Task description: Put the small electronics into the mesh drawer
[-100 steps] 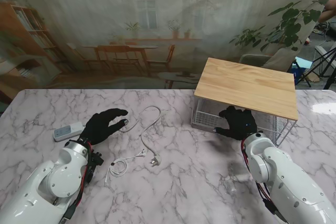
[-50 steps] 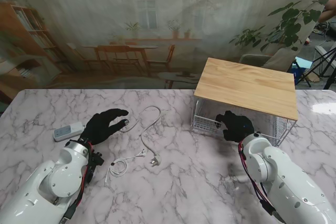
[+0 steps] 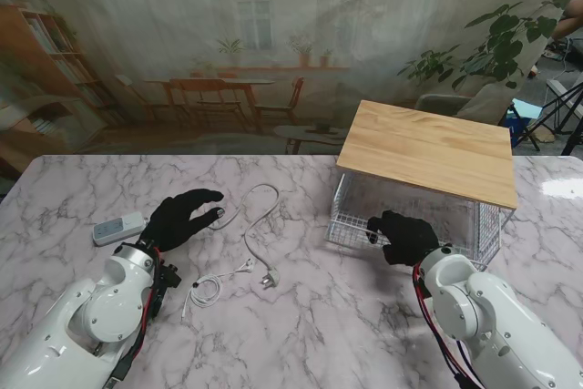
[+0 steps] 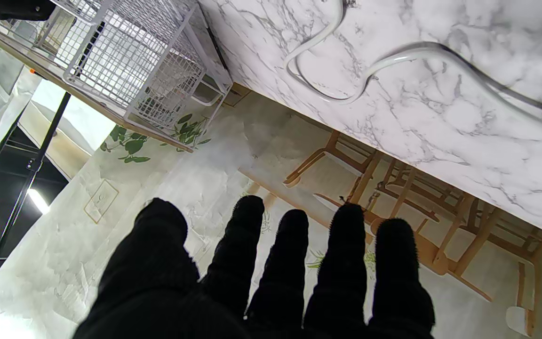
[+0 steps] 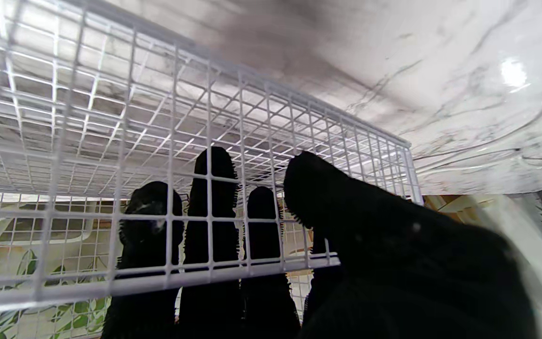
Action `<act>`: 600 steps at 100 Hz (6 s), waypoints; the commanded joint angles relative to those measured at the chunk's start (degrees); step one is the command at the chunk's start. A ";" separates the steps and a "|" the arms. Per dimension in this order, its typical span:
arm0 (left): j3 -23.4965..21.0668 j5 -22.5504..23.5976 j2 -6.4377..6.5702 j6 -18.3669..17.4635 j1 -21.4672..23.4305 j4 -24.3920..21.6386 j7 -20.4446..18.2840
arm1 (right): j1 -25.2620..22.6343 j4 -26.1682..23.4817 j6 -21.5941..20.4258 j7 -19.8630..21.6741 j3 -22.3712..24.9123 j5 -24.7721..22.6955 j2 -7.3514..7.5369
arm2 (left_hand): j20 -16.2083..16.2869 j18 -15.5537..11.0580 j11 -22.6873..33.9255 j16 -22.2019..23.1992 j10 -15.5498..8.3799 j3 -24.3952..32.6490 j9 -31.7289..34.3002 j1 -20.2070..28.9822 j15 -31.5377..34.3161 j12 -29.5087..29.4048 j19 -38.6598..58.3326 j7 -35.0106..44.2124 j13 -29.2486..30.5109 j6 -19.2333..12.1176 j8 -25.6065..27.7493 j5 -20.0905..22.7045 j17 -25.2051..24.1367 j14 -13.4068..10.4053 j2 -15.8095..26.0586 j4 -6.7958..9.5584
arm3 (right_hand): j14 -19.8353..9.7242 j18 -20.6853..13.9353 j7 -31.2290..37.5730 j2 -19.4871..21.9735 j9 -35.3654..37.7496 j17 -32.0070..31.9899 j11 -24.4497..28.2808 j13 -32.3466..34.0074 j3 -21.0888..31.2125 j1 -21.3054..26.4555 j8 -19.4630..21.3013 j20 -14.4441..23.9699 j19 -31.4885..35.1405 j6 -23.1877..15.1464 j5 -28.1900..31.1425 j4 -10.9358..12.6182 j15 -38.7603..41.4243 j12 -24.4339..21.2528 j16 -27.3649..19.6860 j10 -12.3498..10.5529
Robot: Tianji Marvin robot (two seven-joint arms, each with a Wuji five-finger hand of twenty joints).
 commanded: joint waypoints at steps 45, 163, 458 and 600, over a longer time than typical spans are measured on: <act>0.48 -0.09 0.00 0.32 -0.34 0.28 -1.08 | -5.72 -7.86 -0.51 4.47 0.59 0.35 0.33 | -0.54 -0.09 -0.32 0.38 -0.22 -1.35 0.37 0.72 0.03 0.27 -0.96 0.07 0.36 0.28 0.47 0.85 -0.72 -0.26 2.37 0.78 | 1.48 1.80 3.03 2.20 1.64 2.02 -0.69 1.82 5.67 6.42 4.23 -2.16 0.24 -4.99 5.45 0.24 1.84 -0.25 -0.84 1.54; 1.27 0.59 0.12 0.15 -1.07 1.05 -1.25 | -15.00 -15.98 -8.37 -6.26 10.36 -0.60 -1.10 | -0.56 -0.23 -0.31 0.37 -0.35 -1.39 0.23 0.57 0.02 0.26 -1.04 0.07 0.29 0.08 0.47 0.72 -0.73 -0.36 2.48 0.77 | 2.58 8.79 -28.71 13.01 -11.31 -27.48 -21.52 -16.94 -26.60 -24.80 -17.45 -20.55 -28.80 6.57 -7.17 8.23 -38.96 -19.87 -18.56 0.80; -4.86 27.51 7.34 0.37 -16.60 35.07 -5.17 | -23.45 -18.55 -10.86 -28.66 13.84 10.56 -5.93 | 1.01 -14.70 6.29 10.91 -0.41 13.44 -7.77 -1.29 8.34 6.68 5.81 -2.94 0.11 3.65 -2.66 -8.75 7.05 -5.72 -19.94 1.49 | 2.24 7.75 -34.12 16.49 -1.87 -28.44 -29.63 -15.26 -37.49 -21.23 -18.53 -19.71 -36.37 5.83 -0.05 9.44 -45.87 -21.77 -20.37 -0.34; -10.40 22.82 5.92 -5.65 -19.69 24.07 -9.07 | -21.25 -20.15 -13.44 -21.16 14.83 11.03 -4.84 | 1.84 -11.82 0.57 15.72 -6.47 21.62 28.75 18.18 19.60 25.74 23.79 30.35 27.45 -8.53 5.04 7.26 30.12 -5.27 -21.36 -0.66 | 2.35 7.73 -34.00 17.48 -1.49 -27.94 -28.70 -14.91 -38.51 -20.50 -18.12 -18.40 -36.44 6.01 0.13 9.69 -45.32 -21.45 -19.97 -0.29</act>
